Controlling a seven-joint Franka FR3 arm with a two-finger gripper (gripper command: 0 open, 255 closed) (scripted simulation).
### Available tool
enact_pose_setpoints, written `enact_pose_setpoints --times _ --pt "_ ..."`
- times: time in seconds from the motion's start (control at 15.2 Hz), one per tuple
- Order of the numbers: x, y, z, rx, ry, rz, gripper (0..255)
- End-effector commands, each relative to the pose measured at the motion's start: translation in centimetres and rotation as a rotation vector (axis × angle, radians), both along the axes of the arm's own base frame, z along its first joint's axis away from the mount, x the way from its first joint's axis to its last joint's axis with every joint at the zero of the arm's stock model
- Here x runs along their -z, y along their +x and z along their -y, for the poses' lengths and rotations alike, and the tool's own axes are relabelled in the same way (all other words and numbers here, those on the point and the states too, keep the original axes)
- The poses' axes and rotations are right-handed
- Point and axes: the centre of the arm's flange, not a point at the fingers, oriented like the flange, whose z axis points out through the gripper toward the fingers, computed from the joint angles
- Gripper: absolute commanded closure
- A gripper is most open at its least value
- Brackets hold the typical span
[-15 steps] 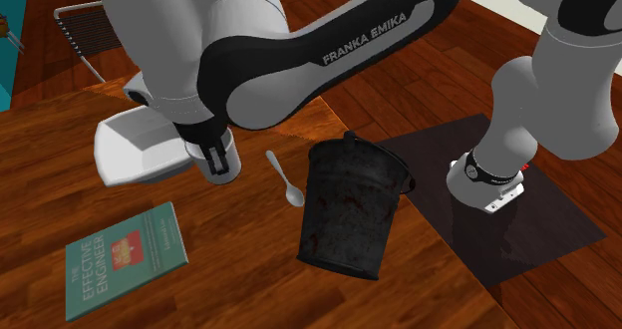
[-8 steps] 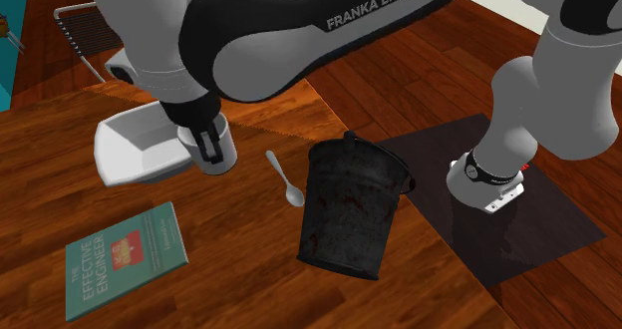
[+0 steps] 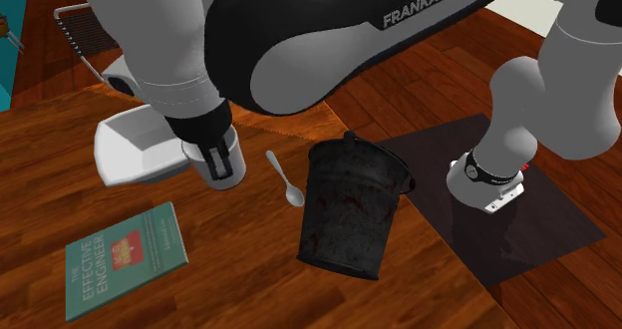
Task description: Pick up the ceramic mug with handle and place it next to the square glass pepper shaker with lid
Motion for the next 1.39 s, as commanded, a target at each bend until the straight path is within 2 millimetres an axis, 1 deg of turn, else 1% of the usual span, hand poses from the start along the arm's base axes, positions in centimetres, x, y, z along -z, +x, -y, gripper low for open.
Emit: enact_pose_setpoints --times 0.0,1.32 --pt "-0.1 -0.7 -2.4 0.001 0.0 0.0 255" --pt "-0.2 -6.9 -28.1 0.001 0.0 0.0 255"
